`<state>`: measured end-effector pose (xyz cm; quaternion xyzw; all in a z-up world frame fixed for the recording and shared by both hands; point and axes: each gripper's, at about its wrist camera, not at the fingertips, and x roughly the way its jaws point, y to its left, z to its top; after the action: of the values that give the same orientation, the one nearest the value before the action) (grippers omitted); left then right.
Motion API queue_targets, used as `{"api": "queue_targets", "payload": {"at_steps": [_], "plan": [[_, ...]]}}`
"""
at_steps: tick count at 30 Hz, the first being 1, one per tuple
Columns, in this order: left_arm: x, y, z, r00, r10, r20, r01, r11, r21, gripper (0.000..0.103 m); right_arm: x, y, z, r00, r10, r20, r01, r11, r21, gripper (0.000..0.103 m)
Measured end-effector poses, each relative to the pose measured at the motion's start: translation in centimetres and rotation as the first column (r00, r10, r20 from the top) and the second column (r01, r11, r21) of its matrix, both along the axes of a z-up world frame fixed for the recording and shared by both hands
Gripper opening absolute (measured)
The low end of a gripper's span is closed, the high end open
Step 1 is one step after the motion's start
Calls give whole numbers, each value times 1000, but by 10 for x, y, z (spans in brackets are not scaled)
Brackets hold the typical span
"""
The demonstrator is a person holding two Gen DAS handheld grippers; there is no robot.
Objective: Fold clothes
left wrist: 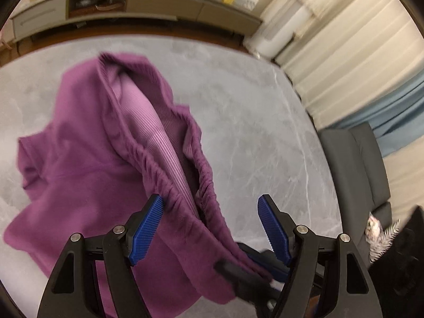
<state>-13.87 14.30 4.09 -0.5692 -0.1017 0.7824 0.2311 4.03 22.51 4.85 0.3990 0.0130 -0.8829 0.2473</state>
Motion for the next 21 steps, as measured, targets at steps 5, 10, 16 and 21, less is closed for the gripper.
{"api": "queue_targets", "payload": {"at_steps": [5,10,16,21], "plan": [[0,7,-13,1000,-10,3,10,1000,-9,10,1,-3,-1,1000,19,9,-19,1000,-7,12],[0,2,12,997,21,-79,-23,999,-27,8,6,-2,8,999,11,-51,-11,1000,-8,20],[-7,-71,116,952,196,-235,-170,977,125,7,11,29,17,994,-87,-58,78,987,-143,79],[15,-106,185,911,228,-344,-174,968,182,7,-9,17,-21,996,-70,59,77,989,-123,81]]}}
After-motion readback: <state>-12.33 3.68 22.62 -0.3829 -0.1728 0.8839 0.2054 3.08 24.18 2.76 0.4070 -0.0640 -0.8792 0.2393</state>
